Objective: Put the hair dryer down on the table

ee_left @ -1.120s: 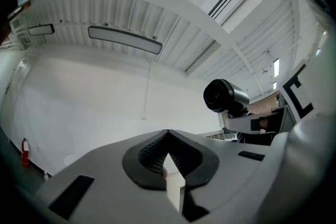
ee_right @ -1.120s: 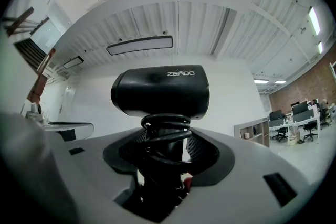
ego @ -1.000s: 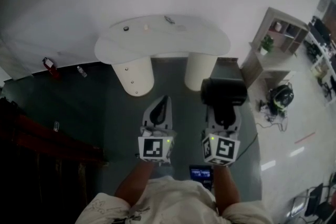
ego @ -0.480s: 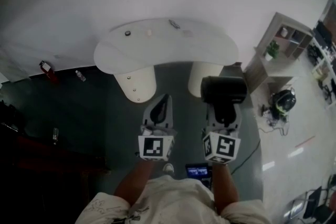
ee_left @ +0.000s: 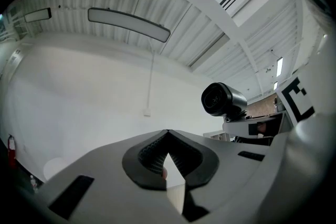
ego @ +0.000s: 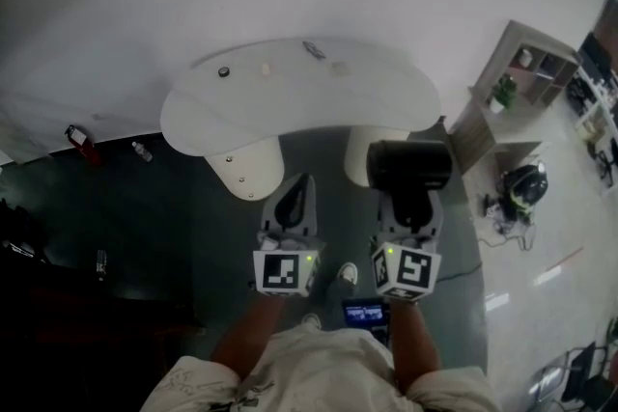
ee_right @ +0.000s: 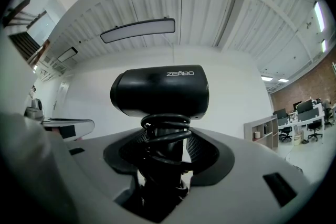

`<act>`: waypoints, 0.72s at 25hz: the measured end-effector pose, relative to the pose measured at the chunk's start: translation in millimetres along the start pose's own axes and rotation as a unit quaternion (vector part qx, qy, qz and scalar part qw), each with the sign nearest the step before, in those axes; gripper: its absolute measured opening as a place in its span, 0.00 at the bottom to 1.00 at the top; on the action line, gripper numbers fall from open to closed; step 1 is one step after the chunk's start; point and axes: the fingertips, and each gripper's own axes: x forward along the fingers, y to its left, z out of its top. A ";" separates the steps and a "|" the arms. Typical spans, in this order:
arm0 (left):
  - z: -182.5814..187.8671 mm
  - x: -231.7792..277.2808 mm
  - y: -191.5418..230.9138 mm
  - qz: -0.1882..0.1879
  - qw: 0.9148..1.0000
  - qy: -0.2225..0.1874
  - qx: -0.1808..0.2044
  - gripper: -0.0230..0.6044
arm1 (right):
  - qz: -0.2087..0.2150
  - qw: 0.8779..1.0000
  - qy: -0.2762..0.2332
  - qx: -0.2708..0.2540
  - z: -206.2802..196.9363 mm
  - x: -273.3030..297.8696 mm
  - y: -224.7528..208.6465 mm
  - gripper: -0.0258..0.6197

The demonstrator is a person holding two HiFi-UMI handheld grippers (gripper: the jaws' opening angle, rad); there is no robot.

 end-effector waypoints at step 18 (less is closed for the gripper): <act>-32.0 201.6 -36.1 0.005 1.000 0.006 -0.003 0.03 | 0.020 1.000 0.013 0.008 -26.2 163.4 -117.3 0.40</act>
